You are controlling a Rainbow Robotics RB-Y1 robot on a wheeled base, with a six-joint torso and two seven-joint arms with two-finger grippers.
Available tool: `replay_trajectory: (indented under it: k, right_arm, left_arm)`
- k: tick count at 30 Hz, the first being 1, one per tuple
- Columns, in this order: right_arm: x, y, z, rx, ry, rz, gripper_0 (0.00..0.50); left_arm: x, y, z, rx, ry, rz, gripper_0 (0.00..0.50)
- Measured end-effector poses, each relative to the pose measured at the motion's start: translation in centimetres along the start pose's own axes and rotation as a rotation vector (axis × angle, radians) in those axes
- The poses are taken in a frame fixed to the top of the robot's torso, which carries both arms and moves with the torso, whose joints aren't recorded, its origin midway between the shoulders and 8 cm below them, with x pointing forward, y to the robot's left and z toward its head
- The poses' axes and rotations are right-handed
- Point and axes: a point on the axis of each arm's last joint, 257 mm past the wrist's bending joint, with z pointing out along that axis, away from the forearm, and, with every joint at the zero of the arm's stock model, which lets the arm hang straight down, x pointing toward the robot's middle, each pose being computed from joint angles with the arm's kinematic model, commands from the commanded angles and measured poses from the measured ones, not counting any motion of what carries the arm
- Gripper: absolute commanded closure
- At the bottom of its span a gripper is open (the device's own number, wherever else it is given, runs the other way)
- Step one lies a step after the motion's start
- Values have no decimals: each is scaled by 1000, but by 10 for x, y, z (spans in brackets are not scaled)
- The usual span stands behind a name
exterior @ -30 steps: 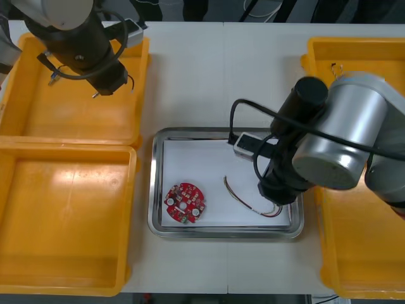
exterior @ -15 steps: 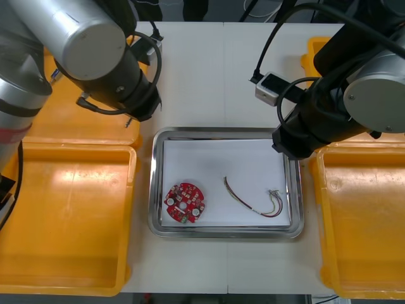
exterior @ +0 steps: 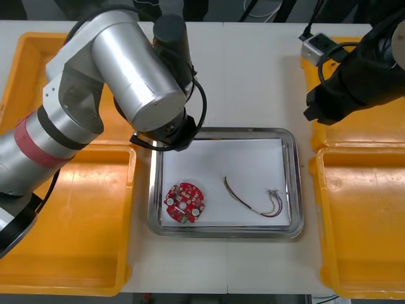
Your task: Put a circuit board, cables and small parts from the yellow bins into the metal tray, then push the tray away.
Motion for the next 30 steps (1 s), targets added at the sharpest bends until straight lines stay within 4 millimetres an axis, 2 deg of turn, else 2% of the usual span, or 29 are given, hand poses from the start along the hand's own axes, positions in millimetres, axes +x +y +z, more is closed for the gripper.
replay_trajectory:
  k: [7,13,23,26,28,29,30]
  right_arm:
    - [-3,-59,1,53,35,175,0]
    - [5,-104,0,172,60,273,0]
    - [45,-137,26,134,201,462,0]
    - [48,-143,29,118,231,505,0]
    - [43,-148,31,113,224,526,0]
    - [38,-151,32,111,213,535,0]
    - [34,-155,33,110,201,544,0]
  left_arm:
    - [5,-6,35,-19,10,-331,500]
    - [6,-8,57,-32,4,-366,500]
    - [20,-12,79,-49,-6,-337,500]
    - [26,-14,83,-54,2,-325,500]
    - [28,-15,84,-52,5,-324,500]
    - [29,-16,85,-50,6,-324,485]
    - [29,-17,86,-47,6,-325,417]
